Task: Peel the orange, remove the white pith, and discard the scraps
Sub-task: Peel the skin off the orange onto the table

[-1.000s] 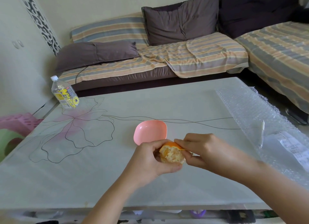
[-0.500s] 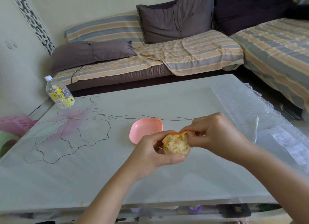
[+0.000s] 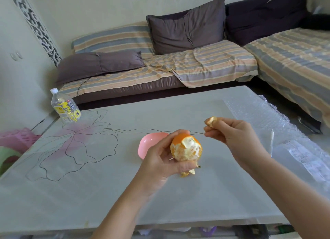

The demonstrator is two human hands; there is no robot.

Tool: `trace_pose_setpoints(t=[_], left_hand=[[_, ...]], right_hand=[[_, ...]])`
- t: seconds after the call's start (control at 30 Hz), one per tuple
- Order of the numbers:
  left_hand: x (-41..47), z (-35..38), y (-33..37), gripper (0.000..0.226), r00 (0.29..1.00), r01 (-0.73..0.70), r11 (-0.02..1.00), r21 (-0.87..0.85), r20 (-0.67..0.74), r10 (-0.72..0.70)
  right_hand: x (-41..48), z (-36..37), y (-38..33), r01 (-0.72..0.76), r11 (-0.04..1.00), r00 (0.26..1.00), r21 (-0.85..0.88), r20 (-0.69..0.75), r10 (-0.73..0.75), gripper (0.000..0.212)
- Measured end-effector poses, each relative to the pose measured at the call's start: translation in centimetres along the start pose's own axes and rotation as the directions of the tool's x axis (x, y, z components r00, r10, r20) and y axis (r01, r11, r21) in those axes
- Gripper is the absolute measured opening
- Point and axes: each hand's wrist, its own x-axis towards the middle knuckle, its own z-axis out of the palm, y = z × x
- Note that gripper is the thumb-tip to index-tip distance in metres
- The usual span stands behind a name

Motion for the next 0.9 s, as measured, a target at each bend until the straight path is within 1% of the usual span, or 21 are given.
trace_pose_setpoints(t=[0.03,0.07,0.1,0.13,0.2,0.23,0.27,0.33,0.43,0.5,0.57,0.63,0.67,0.7,0.77,0.83,0.9], left_hand=[[0.0,-0.1,0.0,0.062,1.000,0.004,0.999,-0.038,-0.013,-0.005],[0.0,-0.2,-0.1,0.061,1.000,0.017,0.997,-0.072,-0.024,-0.019],[0.0,-0.3,-0.2,0.060,0.999,0.037,0.994,-0.101,-0.030,-0.040],[0.0,-0.4,-0.2,0.059,0.997,0.070,0.988,-0.135,-0.029,-0.074],[-0.2,-0.7,-0.4,0.054,0.986,0.159,0.965,-0.210,-0.016,-0.166],[-0.3,-0.9,-0.5,0.051,0.977,0.207,0.951,-0.230,-0.009,-0.215],[-0.5,-1.0,-0.6,0.049,0.966,0.250,0.939,-0.237,-0.007,-0.259],[-0.9,-1.2,-0.9,0.047,0.950,0.300,0.922,-0.243,-0.012,-0.312],[-1.2,-1.4,-1.2,0.047,0.939,0.322,0.922,-0.217,-0.049,-0.339],[-1.3,-1.7,-1.5,0.050,0.938,0.318,0.939,-0.131,-0.098,-0.332],[-1.5,-2.1,-1.9,0.056,0.940,0.311,0.950,-0.015,-0.139,-0.310],[-1.6,-2.5,-2.3,0.059,0.948,0.285,0.949,0.135,-0.188,-0.257],[-1.6,-2.6,-2.5,0.061,0.948,0.275,0.937,0.216,-0.225,-0.226],[-1.6,-2.9,-2.8,0.064,0.943,0.273,0.918,0.288,-0.267,-0.196],[-1.5,-3.3,-3.0,0.067,0.938,0.259,0.893,0.368,-0.318,-0.141],[-1.4,-3.7,-2.9,0.062,0.948,0.204,0.891,0.407,-0.309,-0.076],[-1.3,-4.0,-2.6,0.054,0.963,0.143,0.895,0.423,-0.268,-0.028]], right_hand=[[0.4,-0.3,0.3,-0.026,0.999,0.999,-0.027,0.030,0.027,0.015],[0.8,-0.5,0.6,-0.050,0.995,0.995,-0.089,0.080,0.057,0.015],[1.0,-0.6,1.2,-0.067,0.979,0.987,-0.191,0.128,0.092,0.016],[1.1,-0.6,1.8,-0.060,0.941,0.980,-0.332,0.161,0.120,0.017],[1.3,-0.4,3.1,0.020,0.786,0.972,-0.617,0.196,0.130,0.017],[1.3,-0.2,3.7,0.059,0.715,0.970,-0.697,0.210,0.125,0.017],[1.3,-0.1,4.2,0.073,0.675,0.970,-0.734,0.211,0.124,0.016],[1.3,0.2,5.0,0.063,0.657,0.973,-0.751,0.192,0.126,0.013],[1.6,0.5,5.8,0.035,0.657,0.976,-0.753,0.167,0.140,0.013],[1.9,0.8,6.2,0.013,0.639,0.977,-0.769,0.147,0.157,0.020],[2.1,1.1,6.5,-0.005,0.611,0.972,-0.791,0.141,0.191,0.022],[2.1,1.5,6.4,0.022,0.548,0.969,-0.836,0.154,0.195,0.025],[1.9,1.7,6.0,0.058,0.542,0.969,-0.838,0.178,0.172,0.026],[1.6,1.9,5.6,0.104,0.566,0.966,-0.818,0.218,0.138,0.026],[0.8,2.4,4.3,0.228,0.657,0.935,-0.719,0.350,0.058,0.021],[-0.2,3.0,3.1,0.325,0.722,0.882,-0.611,0.472,0.003,0.022],[-0.9,3.3,2.5,0.425,0.721,0.827,-0.547,0.558,-0.065,0.026]])
